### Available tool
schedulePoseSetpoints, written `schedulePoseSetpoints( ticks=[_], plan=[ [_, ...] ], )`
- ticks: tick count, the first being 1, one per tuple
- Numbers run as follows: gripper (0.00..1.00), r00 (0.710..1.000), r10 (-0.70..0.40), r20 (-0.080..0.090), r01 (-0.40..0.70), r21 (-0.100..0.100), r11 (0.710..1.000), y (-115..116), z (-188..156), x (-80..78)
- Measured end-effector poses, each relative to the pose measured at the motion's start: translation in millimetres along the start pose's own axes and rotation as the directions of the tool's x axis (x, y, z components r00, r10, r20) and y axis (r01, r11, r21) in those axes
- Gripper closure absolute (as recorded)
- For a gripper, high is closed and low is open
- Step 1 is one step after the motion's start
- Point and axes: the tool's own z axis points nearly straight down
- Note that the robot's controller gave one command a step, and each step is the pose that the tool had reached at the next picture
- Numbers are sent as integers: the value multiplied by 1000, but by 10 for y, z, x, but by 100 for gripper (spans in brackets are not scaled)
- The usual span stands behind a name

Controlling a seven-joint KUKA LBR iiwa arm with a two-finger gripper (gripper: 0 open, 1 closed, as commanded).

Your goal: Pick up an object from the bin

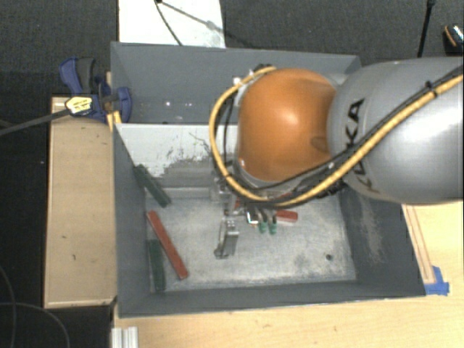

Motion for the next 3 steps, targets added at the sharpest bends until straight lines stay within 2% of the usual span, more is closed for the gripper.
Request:
schedulePoseSetpoints(
  ticks=[1,2,3],
  plan=[
    [0,986,-169,3,169,0,986,678,1777,36],
    [0,986,-167,14,167,1,986,537,1661,-933],
    [0,922,-387,5,387,1,922,415,1737,-408]
  ],
)
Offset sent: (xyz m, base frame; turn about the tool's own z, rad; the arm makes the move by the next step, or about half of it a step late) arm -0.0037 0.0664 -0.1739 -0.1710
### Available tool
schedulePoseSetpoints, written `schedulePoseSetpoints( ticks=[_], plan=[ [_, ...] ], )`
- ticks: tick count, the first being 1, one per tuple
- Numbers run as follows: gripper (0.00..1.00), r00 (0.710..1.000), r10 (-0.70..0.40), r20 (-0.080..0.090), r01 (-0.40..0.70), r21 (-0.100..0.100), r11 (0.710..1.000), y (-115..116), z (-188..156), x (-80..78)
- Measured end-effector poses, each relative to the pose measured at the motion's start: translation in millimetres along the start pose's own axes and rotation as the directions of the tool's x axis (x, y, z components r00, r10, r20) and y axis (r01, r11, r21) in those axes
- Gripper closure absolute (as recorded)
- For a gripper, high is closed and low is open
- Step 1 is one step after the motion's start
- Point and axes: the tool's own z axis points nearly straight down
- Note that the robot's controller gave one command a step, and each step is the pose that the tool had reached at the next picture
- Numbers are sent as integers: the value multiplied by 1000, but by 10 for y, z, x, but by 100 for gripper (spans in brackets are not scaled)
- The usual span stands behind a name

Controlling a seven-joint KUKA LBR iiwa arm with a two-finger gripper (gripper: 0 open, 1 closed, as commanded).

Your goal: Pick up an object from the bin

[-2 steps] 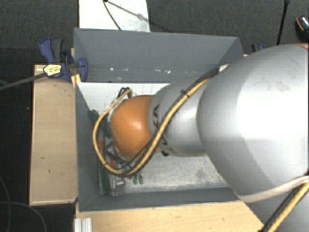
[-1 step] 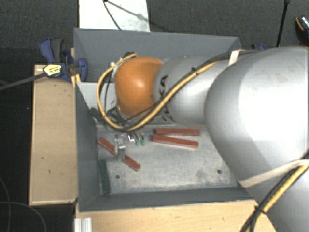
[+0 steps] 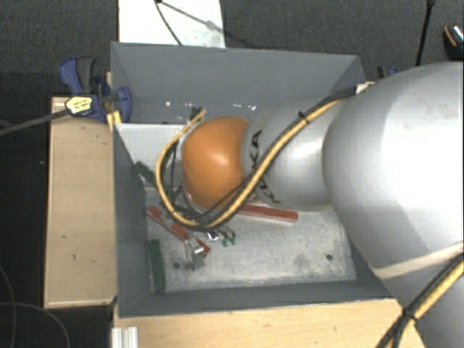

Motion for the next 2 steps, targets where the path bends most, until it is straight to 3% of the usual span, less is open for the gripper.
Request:
schedulePoseSetpoints(
  ticks=[1,2],
  plan=[
    [0,992,126,4,-126,4,992,-881,-7,63],
    [0,964,265,4,-265,-2,964,-130,-9,591]
  ],
)
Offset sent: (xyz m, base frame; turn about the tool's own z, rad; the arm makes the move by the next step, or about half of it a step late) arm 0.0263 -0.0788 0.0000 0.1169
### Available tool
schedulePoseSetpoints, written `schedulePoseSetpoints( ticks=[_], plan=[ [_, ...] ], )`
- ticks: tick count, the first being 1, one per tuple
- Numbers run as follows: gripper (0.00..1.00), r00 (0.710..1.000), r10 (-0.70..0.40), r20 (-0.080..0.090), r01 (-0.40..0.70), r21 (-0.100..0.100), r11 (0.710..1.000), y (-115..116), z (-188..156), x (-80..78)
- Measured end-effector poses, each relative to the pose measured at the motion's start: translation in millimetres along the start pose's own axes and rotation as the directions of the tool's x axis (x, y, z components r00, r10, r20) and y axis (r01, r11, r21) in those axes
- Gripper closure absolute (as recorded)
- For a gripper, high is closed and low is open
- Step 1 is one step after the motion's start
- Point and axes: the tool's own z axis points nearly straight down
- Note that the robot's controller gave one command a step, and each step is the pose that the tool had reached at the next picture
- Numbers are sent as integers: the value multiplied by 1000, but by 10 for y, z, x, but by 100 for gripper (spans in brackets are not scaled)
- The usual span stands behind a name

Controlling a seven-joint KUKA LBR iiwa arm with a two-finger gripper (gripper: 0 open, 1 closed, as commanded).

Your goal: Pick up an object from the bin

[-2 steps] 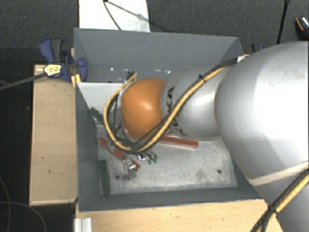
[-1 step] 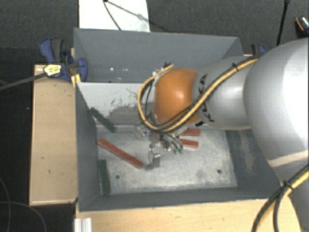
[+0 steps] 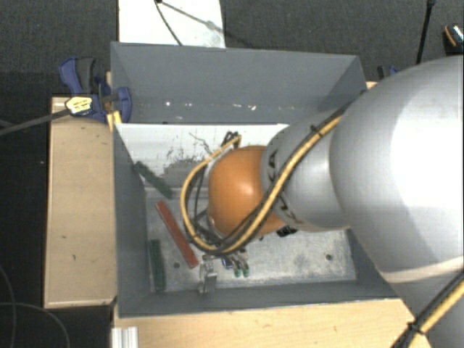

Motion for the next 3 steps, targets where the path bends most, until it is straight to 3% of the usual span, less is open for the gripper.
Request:
schedulePoseSetpoints(
  ticks=[1,2,3],
  plan=[
    [0,990,141,1,-141,1,990,-28,6,-396],
    [100,990,143,-2,-143,2,990,-29,11,-384],
    [100,937,344,-59,-342,41,939,91,-46,-586]
  ],
)
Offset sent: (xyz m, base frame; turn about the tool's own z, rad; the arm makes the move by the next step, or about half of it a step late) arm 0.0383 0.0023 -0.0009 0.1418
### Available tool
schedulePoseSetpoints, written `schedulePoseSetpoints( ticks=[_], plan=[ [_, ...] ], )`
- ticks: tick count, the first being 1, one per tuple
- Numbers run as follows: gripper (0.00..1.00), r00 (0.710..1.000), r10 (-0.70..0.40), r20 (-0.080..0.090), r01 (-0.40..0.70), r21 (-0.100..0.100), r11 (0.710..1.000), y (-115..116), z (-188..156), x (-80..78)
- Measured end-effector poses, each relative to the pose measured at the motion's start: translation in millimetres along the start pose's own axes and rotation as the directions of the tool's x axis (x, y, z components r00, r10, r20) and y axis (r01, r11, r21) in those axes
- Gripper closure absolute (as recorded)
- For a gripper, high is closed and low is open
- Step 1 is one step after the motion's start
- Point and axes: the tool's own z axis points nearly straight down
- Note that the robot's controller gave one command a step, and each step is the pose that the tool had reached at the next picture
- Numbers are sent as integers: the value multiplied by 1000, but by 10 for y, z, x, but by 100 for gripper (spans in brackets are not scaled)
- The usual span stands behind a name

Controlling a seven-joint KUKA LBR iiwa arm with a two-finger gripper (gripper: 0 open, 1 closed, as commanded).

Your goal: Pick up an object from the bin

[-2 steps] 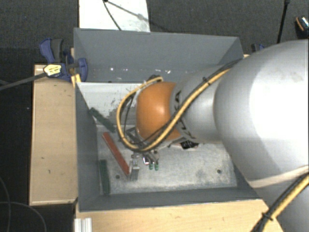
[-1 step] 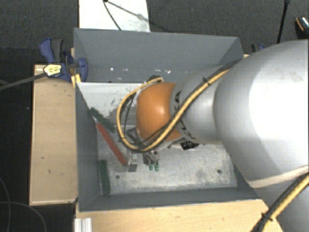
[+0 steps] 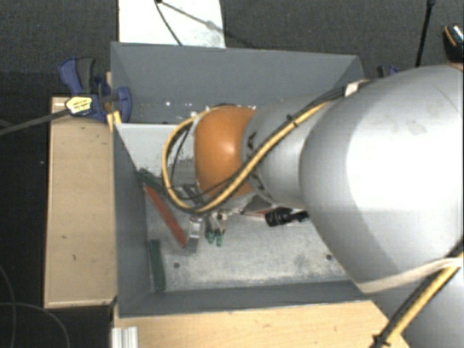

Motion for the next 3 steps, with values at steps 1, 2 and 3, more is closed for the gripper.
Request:
schedulePoseSetpoints(
  ticks=[1,2,3],
  plan=[
    [0,999,3,50,-1,-33,999,79,-100,-106],
    [0,998,-36,58,37,-32,999,-416,53,-575],
    [0,991,-121,58,123,-33,992,86,53,19]
  ],
)
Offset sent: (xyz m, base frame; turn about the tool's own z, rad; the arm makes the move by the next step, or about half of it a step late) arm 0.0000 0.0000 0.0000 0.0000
